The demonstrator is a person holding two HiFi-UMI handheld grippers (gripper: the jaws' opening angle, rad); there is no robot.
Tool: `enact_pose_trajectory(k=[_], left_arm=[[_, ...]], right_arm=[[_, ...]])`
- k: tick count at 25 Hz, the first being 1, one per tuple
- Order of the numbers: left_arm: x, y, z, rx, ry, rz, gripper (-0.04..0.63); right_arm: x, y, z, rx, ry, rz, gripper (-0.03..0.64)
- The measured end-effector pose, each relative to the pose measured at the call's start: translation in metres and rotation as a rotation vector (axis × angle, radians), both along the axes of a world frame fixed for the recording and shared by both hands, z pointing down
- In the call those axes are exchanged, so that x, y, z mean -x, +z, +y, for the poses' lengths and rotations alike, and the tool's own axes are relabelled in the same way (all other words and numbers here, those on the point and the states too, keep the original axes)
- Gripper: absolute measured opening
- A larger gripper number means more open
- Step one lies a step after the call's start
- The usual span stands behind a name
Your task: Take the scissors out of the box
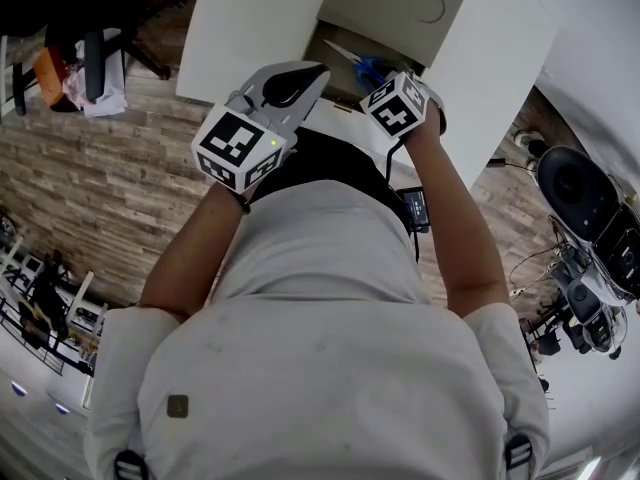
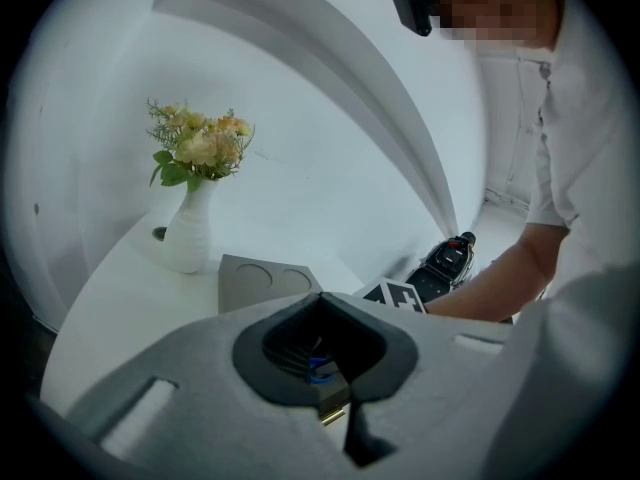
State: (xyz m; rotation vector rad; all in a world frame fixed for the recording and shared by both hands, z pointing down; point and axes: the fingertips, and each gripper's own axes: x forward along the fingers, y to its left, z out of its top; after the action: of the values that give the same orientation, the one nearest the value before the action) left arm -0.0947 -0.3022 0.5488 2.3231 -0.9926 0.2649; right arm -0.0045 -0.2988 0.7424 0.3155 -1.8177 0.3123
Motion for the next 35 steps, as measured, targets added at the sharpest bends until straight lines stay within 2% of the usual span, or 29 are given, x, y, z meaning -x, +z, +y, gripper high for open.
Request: enact_pose_trajectory(k=[10,20,29,35], left_arm=[[-0.008,-0.021,0.01,-0.041,-0.02,-0.022,0.005],[-0.028,-0.048,0.022,-0.1,-0.04,-0.042,0.005],[-0.048,-0.08,0.03,-0.171,-0.066,-0.073,0.005],[-0.054,-0.103,0.034,-0.229,-0.087,-0.103,0.005]], right_arm=[[-0.006,-0.03,0.003,-0.056,0.017,-0.054,0.1],[-0.017,-0.086,0.01,-0.161,0.036,-0.16,0.1],[-0.036,-0.151,0.015,-0.248,0.057,-0.287,0.1],[-0.044,-0.197,0.016,-0.317,0.103,-0.405,0.098]])
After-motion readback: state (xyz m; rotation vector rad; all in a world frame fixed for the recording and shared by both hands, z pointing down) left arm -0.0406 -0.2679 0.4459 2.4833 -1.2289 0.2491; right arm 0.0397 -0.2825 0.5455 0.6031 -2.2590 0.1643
